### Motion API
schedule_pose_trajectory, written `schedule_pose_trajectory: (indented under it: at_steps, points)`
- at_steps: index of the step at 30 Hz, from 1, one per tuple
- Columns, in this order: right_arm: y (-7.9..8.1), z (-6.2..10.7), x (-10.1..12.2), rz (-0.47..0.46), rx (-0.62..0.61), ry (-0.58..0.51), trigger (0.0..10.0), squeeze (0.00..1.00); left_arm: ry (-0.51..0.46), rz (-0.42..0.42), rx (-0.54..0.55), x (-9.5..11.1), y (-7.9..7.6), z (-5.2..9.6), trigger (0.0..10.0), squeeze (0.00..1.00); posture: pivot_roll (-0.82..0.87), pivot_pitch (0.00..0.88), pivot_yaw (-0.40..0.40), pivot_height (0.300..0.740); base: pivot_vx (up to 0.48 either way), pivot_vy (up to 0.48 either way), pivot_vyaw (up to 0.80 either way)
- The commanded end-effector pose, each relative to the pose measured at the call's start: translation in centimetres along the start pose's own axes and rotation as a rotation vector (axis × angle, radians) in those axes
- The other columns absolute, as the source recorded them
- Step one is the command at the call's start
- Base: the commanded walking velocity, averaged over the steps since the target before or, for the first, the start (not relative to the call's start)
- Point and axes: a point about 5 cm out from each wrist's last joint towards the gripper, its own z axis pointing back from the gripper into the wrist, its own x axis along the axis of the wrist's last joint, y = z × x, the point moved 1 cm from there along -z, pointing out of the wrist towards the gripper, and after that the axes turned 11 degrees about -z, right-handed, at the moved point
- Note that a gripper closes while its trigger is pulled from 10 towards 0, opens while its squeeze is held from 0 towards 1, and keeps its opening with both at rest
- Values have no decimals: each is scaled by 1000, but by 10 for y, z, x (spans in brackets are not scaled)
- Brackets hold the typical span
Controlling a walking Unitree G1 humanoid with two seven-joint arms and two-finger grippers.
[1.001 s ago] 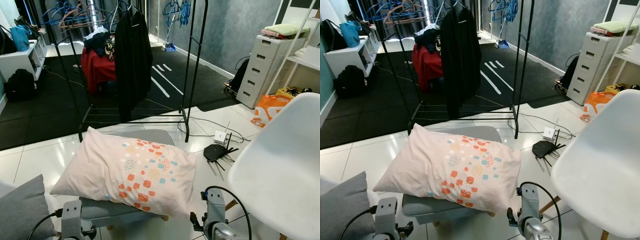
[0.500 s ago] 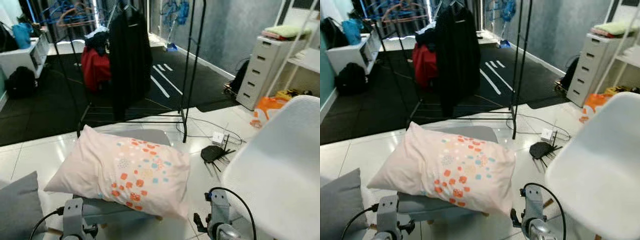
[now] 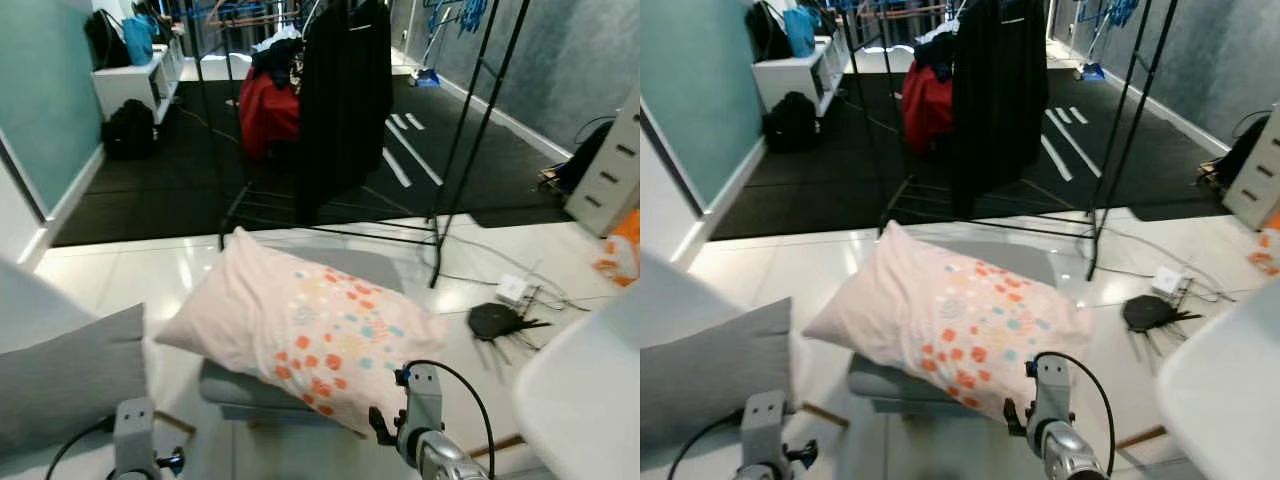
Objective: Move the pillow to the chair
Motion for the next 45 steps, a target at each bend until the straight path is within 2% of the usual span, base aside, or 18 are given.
schedule_pose_trajectory:
  at_steps: [1,12,21,34,45]
  points:
    - [-8,2,-7,-22,-34,17,10000,0,14,9,-8,-5,-2,1,10000,0,-29,43,-18,740,0,0,0]
    - [-8,2,-6,-18,-35,16,10000,0,10,1,-36,-4,-5,1,10000,0,-29,45,-23,740,0,-329,0]
    - [-9,2,-5,-13,-44,10,10000,0,23,32,-25,-9,-7,1,10000,0,-36,47,-25,740,0,0,0]
    - [-9,2,-5,-16,-46,8,10000,0,7,4,-52,-4,-9,1,10000,0,-41,55,-26,740,0,-36,0]
    - [-10,2,-4,-12,-49,4,10000,0,-9,37,-7,-2,-4,1,10000,0,-46,57,-26,740,0,0,0]
